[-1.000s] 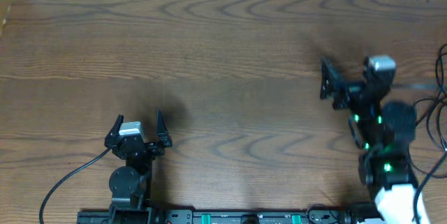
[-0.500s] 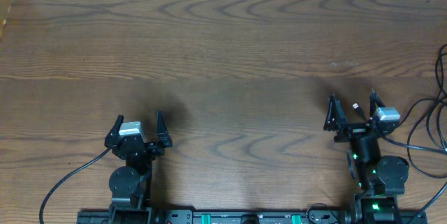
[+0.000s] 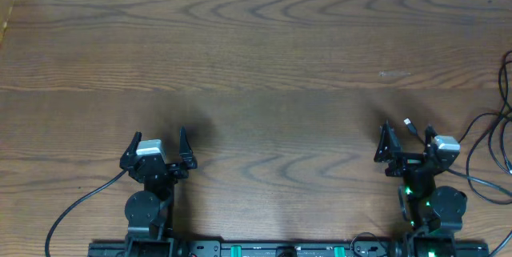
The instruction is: Untangle cables
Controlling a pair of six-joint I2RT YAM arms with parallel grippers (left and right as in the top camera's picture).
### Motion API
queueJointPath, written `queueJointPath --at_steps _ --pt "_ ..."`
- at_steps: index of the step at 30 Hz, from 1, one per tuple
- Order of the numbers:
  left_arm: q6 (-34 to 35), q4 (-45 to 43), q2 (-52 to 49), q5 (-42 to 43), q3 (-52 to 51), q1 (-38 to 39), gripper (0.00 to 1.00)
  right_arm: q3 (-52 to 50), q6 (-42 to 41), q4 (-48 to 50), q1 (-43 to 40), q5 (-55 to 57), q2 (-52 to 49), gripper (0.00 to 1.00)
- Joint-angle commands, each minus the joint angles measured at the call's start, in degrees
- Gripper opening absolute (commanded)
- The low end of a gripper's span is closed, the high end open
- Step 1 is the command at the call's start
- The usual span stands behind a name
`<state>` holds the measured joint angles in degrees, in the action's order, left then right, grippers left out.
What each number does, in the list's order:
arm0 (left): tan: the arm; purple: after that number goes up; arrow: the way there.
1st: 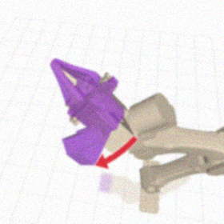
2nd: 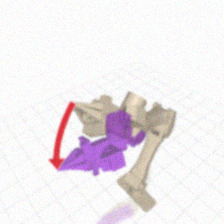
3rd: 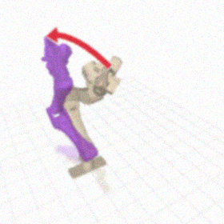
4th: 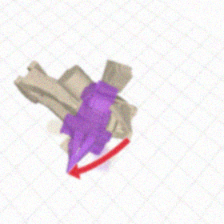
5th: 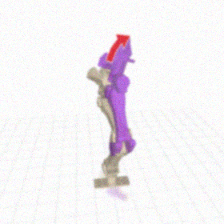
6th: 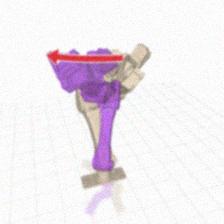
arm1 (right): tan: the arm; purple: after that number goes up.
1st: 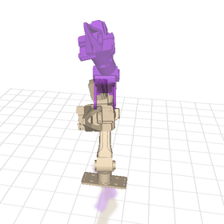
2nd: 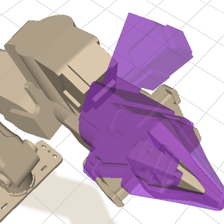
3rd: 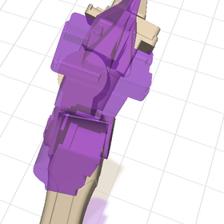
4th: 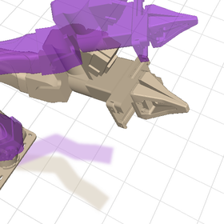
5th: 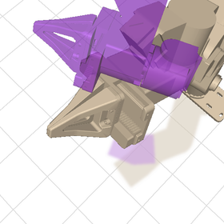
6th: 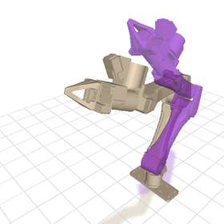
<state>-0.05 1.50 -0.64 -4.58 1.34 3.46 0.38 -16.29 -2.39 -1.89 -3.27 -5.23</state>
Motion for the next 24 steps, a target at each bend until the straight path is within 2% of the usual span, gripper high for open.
queueJointPath --at_steps 1,9,18,24 --pt "-0.57 2.32 0.37 -0.55 -1.11 -0.28 0.95 -0.07 -0.33 -2.05 -0.33 2.32 4.61 0.99" --pt "-0.57 2.32 0.37 -0.55 -1.11 -0.28 0.95 -0.07 1.6 -1.97 -0.42 2.19 4.94 0.99" --pt "-0.57 2.32 0.37 -0.55 -1.11 -0.28 0.95 -0.07 16.35 -1.95 -0.26 1.2 4.96 0.99" --pt "-0.57 2.32 0.35 -0.55 -1.11 -0.28 0.95 -0.09 20.09 -1.92 -0.24 0.9 4.96 0.99"
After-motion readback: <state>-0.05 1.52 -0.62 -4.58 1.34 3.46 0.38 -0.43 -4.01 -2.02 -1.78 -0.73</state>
